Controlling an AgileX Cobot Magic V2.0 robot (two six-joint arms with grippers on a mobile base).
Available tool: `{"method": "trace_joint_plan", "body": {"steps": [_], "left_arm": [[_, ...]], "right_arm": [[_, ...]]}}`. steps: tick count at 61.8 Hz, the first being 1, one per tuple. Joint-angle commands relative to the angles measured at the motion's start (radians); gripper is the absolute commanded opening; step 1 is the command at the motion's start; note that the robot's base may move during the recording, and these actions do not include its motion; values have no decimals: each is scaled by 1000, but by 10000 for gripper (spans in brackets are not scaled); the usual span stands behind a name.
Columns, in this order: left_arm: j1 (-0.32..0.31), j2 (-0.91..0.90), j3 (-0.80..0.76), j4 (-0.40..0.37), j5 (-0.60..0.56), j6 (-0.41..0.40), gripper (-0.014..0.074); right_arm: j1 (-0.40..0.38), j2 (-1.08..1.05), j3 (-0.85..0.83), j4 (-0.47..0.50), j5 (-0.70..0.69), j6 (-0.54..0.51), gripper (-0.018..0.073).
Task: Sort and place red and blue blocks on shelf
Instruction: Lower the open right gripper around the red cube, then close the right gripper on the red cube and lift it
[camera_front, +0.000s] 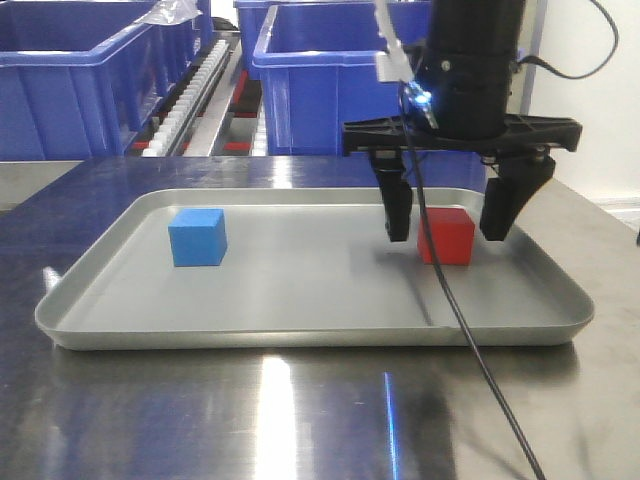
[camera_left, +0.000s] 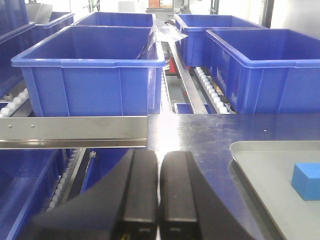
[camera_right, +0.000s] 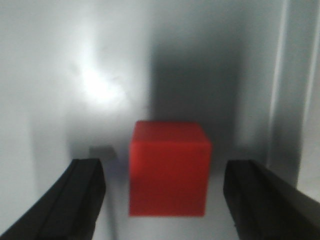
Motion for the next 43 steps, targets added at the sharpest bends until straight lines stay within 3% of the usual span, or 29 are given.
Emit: {"method": "trace_joint_plan", "body": {"steps": [1,43], "left_arm": [[0,-15,25,-3,-85,-10,124],[0,-15,25,-3,-85,-10,124]], "right_arm": [[-11,-48,-32,-8,-29,0,602],[-15,-24,-32,2,-38,0,598]]}}
